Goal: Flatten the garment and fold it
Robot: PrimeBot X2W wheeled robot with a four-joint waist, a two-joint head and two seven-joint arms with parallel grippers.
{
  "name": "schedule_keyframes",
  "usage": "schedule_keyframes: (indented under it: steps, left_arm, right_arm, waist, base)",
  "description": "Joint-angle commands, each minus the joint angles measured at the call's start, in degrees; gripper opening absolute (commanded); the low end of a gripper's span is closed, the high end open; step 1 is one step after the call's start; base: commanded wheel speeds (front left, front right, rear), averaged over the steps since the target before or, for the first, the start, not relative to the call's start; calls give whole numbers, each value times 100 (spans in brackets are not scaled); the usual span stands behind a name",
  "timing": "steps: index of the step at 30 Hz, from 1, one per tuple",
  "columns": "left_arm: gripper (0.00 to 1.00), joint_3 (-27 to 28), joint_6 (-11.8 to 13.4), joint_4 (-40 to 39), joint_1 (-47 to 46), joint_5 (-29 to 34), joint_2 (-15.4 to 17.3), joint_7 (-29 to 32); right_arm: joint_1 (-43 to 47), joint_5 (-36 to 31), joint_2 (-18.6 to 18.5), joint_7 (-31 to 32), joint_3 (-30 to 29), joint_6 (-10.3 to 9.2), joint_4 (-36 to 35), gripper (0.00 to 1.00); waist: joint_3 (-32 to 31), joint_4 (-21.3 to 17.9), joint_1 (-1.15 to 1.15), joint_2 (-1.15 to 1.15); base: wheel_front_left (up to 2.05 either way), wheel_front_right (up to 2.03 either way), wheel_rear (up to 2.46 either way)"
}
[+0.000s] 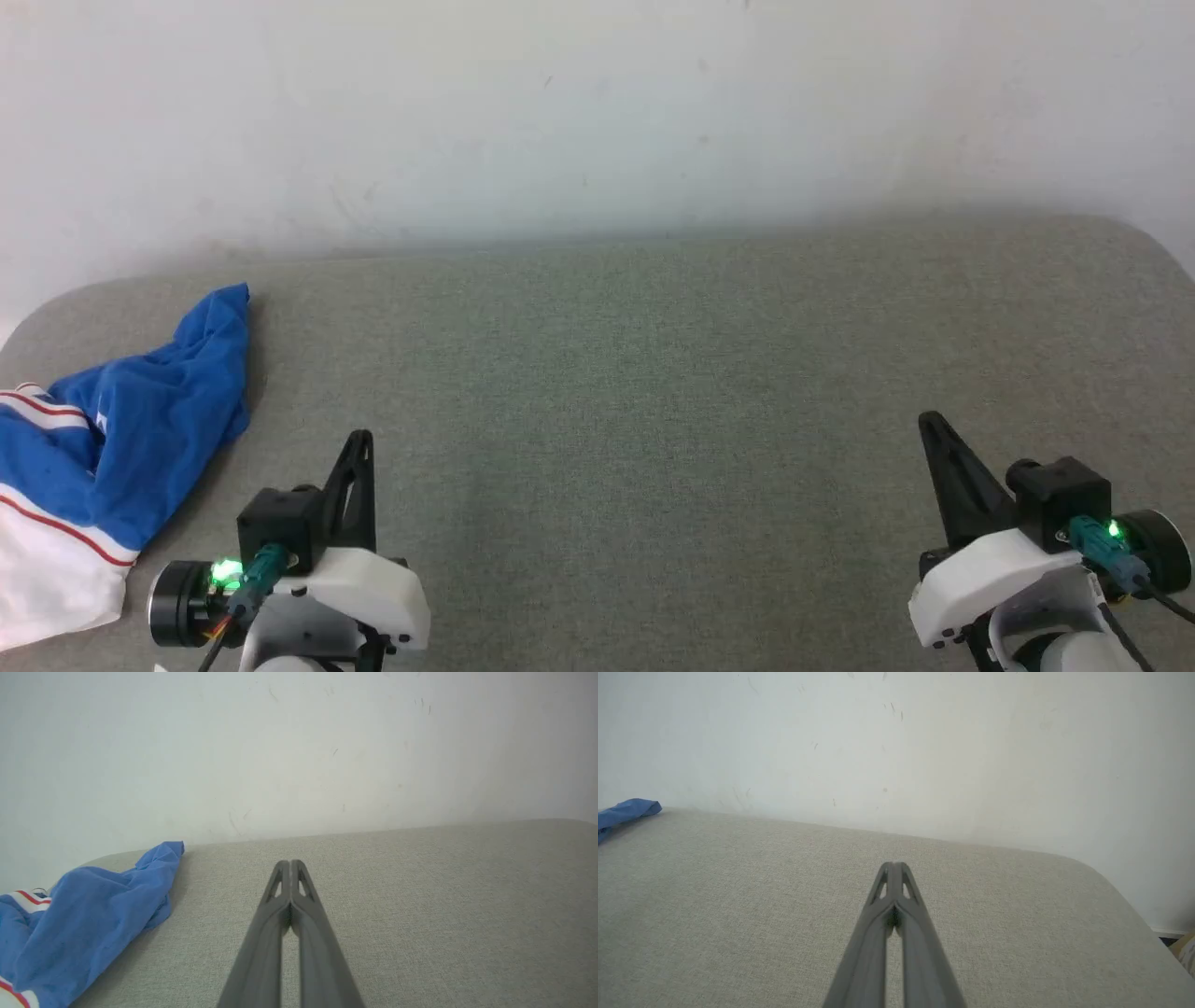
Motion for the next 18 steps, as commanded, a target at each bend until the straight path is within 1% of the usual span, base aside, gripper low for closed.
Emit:
schedule_keyframes:
  steps: [1,18]
  left_arm:
    - [0,23,-46,14,-64,38,-27,2]
    - [0,23,-46,14,-64,38,-27,2]
  right_arm:
    - [-84,-44,19,4,-1,-12,-25,0]
    - [-84,-44,19,4,-1,-12,-25,0]
  waist:
    - [0,0,0,0]
    - [0,0,0,0]
  base:
    - [0,0,0]
    - [0,0,0]
